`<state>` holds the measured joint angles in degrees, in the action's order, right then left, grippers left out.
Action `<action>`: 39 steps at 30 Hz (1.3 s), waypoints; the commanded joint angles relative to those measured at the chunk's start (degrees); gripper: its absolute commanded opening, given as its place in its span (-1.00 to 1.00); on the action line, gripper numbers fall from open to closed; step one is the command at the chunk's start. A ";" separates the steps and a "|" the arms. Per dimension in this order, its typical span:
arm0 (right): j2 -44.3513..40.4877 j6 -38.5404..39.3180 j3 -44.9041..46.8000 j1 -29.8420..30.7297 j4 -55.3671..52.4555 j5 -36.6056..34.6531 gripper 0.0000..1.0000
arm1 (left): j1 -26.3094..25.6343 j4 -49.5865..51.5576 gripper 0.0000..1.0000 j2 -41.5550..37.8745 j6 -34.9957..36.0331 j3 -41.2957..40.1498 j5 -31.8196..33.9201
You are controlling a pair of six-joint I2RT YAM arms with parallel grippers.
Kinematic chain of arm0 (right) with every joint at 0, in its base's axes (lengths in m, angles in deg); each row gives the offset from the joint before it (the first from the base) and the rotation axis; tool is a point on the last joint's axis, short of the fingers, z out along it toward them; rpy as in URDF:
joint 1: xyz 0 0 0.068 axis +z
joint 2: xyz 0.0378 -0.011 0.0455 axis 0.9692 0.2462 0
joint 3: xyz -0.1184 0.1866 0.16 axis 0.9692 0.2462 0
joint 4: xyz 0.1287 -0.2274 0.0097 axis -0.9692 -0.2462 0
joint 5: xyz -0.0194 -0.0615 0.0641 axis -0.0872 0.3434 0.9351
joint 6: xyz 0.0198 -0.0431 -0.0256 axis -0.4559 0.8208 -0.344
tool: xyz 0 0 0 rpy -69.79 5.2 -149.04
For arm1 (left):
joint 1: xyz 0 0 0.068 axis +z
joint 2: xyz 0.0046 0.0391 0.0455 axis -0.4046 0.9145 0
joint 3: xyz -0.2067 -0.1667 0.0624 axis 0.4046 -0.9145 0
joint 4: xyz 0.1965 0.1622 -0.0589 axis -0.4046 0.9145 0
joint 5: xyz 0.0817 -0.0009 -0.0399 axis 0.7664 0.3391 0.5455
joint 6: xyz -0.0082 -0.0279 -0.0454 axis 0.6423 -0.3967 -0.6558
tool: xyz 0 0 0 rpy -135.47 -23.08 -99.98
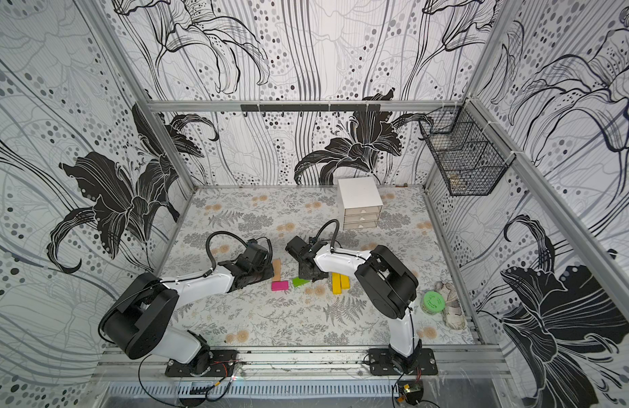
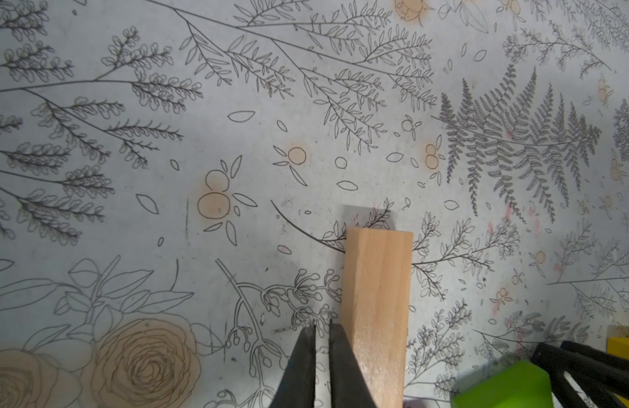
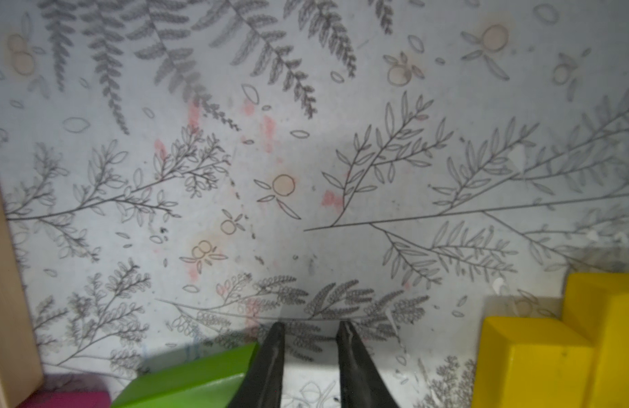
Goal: Assemble the letter h with building blocks
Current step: Assemble the building block at the center of the board.
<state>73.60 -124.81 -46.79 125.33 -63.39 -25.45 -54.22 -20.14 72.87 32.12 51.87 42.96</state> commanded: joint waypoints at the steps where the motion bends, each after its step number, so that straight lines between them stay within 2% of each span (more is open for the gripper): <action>1: -0.42 0.17 1.61 1.20 -0.19 0.98 -0.42 | 0.42 0.13 -0.73 -0.46 0.37 -0.70 0.91; 39: -3.44 -3.38 3.81 4.82 -2.23 -0.28 -0.42 | 0.40 -0.14 -0.73 -0.17 0.61 -0.58 0.43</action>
<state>71.70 -126.78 -44.23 129.74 -63.17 -25.58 -54.17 -19.72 72.87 32.12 51.33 42.96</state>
